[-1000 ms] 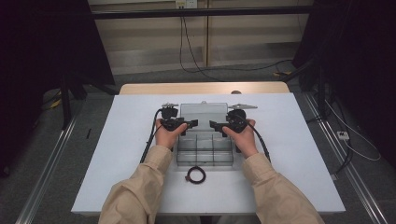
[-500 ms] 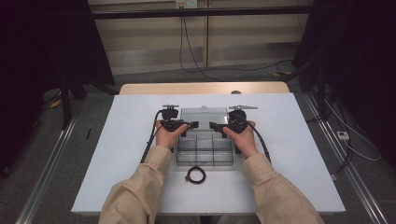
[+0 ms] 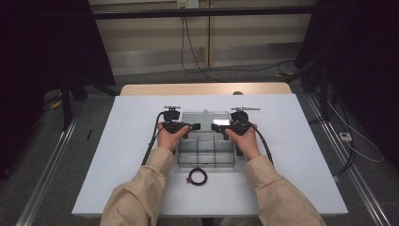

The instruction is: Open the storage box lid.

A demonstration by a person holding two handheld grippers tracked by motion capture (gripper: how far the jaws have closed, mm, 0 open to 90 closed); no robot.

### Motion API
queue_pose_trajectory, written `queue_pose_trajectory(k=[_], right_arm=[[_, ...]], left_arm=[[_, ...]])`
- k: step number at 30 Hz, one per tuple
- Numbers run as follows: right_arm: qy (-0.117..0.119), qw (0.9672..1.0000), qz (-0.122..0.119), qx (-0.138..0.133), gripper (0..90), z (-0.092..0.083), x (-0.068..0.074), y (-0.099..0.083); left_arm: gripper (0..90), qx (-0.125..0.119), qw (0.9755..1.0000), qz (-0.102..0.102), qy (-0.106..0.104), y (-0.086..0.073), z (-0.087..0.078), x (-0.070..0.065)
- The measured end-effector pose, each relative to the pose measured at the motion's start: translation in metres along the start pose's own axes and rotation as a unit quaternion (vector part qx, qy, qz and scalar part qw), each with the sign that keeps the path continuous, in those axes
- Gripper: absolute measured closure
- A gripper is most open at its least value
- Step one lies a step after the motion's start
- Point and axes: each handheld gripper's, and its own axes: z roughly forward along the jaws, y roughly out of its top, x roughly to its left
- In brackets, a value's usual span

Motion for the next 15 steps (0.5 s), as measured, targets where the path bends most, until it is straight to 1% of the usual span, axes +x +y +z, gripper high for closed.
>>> queue_pose_trajectory(k=[15], right_arm=[[-0.002,1.0000,0.007,0.004,9.3,-0.0006,0.0017,-0.0003]], left_arm=[[12.6,0.000,1.0000,-0.004,0.003,-0.0004,0.0003,-0.0011]])
